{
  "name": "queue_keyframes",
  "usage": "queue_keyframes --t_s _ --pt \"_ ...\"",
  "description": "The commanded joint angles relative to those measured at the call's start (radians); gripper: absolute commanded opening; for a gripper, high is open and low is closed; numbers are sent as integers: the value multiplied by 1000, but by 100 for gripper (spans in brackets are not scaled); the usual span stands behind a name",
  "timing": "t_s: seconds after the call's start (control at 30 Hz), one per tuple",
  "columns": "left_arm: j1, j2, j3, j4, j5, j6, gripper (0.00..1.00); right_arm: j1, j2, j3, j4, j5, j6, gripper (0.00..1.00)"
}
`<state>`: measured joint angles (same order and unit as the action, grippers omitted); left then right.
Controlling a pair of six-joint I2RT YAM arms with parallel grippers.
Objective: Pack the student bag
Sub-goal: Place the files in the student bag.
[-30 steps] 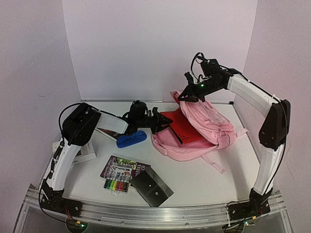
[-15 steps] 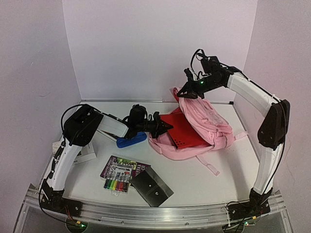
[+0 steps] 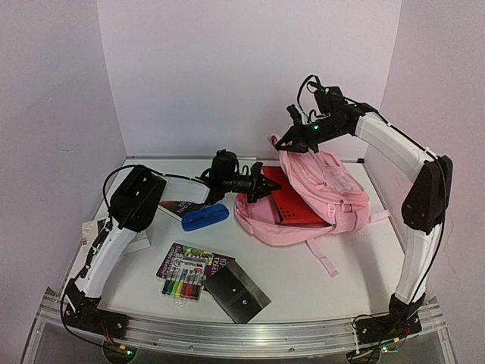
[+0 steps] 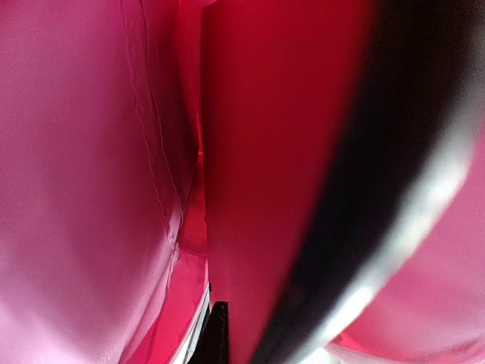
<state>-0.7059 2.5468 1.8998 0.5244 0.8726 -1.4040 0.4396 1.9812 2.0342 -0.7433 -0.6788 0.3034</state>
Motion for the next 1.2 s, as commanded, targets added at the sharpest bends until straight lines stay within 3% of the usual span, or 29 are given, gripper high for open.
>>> queue_keyframes --t_s 0.0,0.03,0.1,0.27,0.47,0.5,0.63,0.7,0.87,1.17 --pt "-14 85 148 -120 -1 21 0 32 -44 46 132 -130 -18 0" --pt "-14 83 145 -156 -12 46 0 31 -40 49 133 -127 -19 0" --pt "-14 61 161 -387 -67 148 3 30 -38 48 133 -118 -25 0" --pt "-10 21 237 -832 -251 337 40 18 -36 12 131 -88 -25 0" --pt "-13 -54 348 -1137 -459 502 63 -38 -36 -61 128 -52 -25 0" --pt "-15 -73 362 -1178 -498 528 72 -47 -41 -83 128 -51 -29 0" --pt "-16 -172 340 -1228 -584 603 86 -64 -60 -164 127 -66 -40 0" --pt "-14 -224 306 -1237 -626 636 87 -66 -71 -208 128 -76 -46 0" --pt "24 -280 236 -1262 -682 716 76 -67 -96 -263 130 -97 -48 0" --pt "25 -143 323 -1125 -528 925 72 -73 -149 -267 133 -185 39 0"
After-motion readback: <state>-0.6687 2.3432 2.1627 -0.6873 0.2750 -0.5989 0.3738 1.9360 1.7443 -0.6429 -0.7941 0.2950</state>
